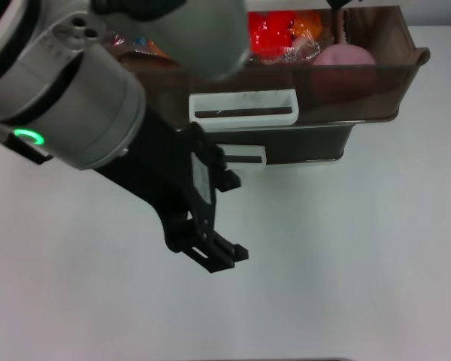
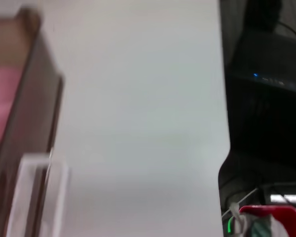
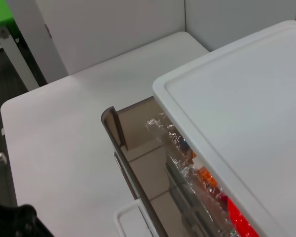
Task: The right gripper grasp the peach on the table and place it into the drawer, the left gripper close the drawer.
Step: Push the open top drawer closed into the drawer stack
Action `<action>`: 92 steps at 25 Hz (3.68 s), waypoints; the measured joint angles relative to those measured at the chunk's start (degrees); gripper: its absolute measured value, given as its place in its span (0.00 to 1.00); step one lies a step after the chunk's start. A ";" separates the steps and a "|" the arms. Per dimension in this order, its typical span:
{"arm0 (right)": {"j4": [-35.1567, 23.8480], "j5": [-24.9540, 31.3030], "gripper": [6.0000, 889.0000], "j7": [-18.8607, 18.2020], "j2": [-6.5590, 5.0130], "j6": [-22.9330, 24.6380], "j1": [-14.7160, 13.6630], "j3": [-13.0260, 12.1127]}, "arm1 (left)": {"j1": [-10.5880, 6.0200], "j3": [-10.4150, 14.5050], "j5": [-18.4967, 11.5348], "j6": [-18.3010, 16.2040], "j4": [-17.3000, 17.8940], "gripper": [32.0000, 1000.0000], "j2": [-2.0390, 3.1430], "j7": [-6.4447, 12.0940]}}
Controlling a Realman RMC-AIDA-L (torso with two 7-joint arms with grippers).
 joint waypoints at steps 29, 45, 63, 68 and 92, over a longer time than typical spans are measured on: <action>0.72 -1.73 0.82 0.16 -0.16 0.00 -0.10 -0.24 | -14.76 4.72 2.59 -12.50 -30.46 0.79 -0.39 10.18; 0.75 -1.75 0.82 0.00 -0.16 0.00 -0.37 -0.24 | -16.24 4.55 2.86 -14.65 -35.23 0.79 -0.19 13.01; 0.79 -1.75 0.82 -0.04 -0.16 0.00 -0.46 -0.24 | -17.43 2.03 5.58 -15.40 -37.70 0.79 -0.20 14.51; 0.79 -1.75 0.82 -0.03 -0.16 0.00 -0.45 -0.24 | -18.30 -0.54 5.31 -15.68 -39.67 0.79 -0.22 15.58; 0.80 -1.75 0.82 0.12 -0.16 0.00 -0.44 -0.24 | -20.48 -3.74 6.03 -21.64 -45.78 0.79 -0.01 16.13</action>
